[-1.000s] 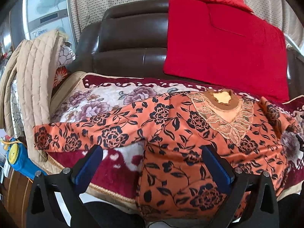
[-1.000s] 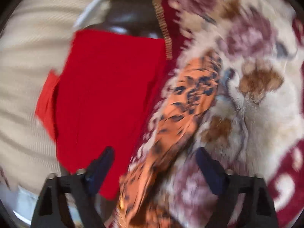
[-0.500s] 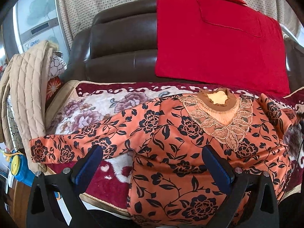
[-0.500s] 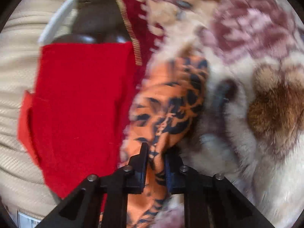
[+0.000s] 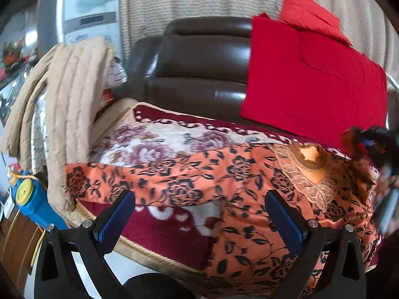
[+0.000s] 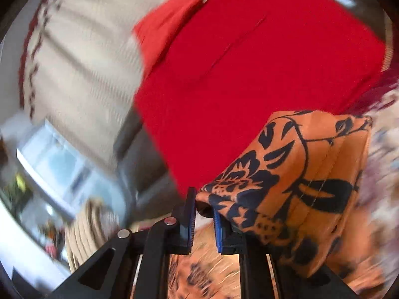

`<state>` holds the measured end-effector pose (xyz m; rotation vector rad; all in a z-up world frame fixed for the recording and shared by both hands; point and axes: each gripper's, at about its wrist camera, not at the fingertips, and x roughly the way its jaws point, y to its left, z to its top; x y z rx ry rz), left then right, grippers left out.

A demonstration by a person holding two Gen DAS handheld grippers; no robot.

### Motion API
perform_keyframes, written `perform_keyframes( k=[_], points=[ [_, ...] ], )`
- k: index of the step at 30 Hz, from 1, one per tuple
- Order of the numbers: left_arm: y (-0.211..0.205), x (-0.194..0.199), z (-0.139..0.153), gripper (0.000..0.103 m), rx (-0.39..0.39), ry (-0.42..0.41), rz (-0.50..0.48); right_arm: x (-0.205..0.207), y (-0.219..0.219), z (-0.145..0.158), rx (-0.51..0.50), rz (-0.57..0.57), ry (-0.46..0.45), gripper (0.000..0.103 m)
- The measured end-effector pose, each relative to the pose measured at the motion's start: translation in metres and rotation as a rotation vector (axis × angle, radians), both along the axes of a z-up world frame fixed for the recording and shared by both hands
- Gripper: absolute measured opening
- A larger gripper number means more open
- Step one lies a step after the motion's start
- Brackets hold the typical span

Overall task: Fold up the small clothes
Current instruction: 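Grasp the blouse sleeve cuff with the right gripper and lift it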

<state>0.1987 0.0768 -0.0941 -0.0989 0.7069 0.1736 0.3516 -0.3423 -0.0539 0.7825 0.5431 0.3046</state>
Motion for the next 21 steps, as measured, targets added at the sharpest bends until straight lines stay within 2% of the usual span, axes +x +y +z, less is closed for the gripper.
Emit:
perform_keyframes(
  k=[2, 4, 6, 7, 8, 10, 13, 14, 15, 19, 21],
  points=[
    [0.012, -0.004, -0.001, 0.103, -0.013, -0.002, 0.016, 0.008, 0.052, -0.009, -0.005, 0.097, 0.045, 0.018],
    [0.024, -0.006, -0.003, 0.103, -0.027, 0.002, 0.029, 0.016, 0.104, -0.027, -0.047, 0.19, 0.132, 0.02],
    [0.032, -0.004, -0.005, 0.103, -0.035, 0.005, 0.039, 0.013, 0.142, -0.048, -0.094, 0.279, 0.214, 0.041],
    [0.034, -0.004, -0.005, 0.103, -0.033, 0.004, 0.039, 0.016, 0.155, -0.056, -0.108, 0.328, 0.26, 0.073],
    [0.034, -0.003, -0.005, 0.103, -0.031, 0.003, 0.036, 0.011, 0.167, -0.069, -0.086, 0.395, 0.306, 0.082],
    [0.029, 0.003, -0.006, 0.103, -0.024, 0.001, 0.015, -0.003, 0.17, -0.086, -0.062, 0.451, 0.341, 0.082],
    [0.011, 0.015, -0.006, 0.103, -0.025, -0.007, -0.053, -0.025, 0.143, -0.085, -0.04, 0.501, 0.309, 0.082],
    [0.002, 0.02, -0.006, 0.103, -0.025, -0.009, -0.076, -0.04, 0.142, -0.089, -0.028, 0.5, 0.287, 0.082],
    [-0.009, 0.026, -0.008, 0.103, -0.027, -0.008, -0.108, -0.049, 0.121, -0.083, -0.002, 0.475, 0.254, 0.082],
    [-0.073, 0.056, -0.026, 0.103, -0.018, 0.055, -0.267, -0.063, 0.026, -0.061, 0.081, 0.222, 0.143, 0.081],
    [-0.114, 0.071, -0.043, 0.103, 0.057, 0.092, -0.341, -0.066, -0.029, -0.069, 0.17, 0.101, 0.138, 0.08]
  ],
)
